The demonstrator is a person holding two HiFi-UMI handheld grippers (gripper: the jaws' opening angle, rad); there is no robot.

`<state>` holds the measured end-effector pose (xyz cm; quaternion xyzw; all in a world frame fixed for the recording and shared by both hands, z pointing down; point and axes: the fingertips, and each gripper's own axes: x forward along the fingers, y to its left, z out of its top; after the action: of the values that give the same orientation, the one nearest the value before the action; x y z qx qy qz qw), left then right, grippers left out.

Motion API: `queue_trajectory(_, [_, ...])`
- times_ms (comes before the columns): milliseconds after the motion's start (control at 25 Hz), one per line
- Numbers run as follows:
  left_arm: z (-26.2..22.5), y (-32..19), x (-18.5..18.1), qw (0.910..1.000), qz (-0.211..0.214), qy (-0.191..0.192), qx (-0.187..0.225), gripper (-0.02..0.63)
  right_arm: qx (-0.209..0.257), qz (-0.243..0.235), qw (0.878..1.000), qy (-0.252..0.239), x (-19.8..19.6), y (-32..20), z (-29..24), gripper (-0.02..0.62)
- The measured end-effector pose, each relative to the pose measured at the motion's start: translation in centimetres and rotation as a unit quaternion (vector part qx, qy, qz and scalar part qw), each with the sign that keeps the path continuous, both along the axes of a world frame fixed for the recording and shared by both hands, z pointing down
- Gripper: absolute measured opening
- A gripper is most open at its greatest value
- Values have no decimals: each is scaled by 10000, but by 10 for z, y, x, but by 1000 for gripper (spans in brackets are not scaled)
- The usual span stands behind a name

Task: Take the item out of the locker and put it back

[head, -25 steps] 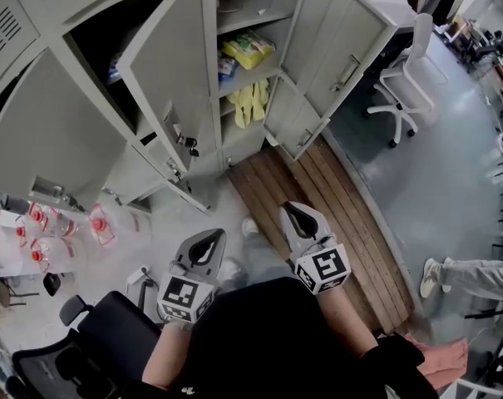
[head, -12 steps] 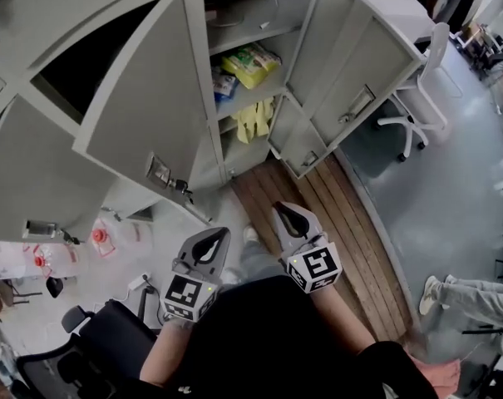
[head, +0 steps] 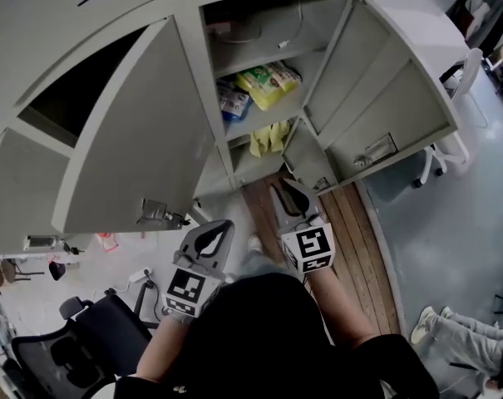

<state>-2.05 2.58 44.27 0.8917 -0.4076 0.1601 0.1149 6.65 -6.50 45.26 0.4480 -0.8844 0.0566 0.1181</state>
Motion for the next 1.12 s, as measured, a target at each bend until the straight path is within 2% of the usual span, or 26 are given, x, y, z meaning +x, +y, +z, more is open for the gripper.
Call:
queue_trajectory(400, [-2, -37, -14, 9965, -808, -222, 15, 11, 321, -586, 9967, 469, -33, -87, 5, 124])
queue_trajectory(640, [-4, -44, -23, 9941, -1057, -250, 32, 11, 465, -790, 9914, 930, -55, -131, 19, 162])
queue_trajectory(840, [-4, -45, -29, 9915, -1288, -182, -47, 11, 323, -834, 9878, 1276, -64, -162, 33, 170])
queue_trajectory(1000, [-2, -45, -32, 9913, -1287, -258, 69, 11, 241, -1020, 9841, 1432, -75, -176, 45, 181])
queue_trajectory(1120, [-3, -46, -35, 9891, -1469, -127, 6, 11, 194, -1072, 9824, 1515, -82, -185, 50, 192])
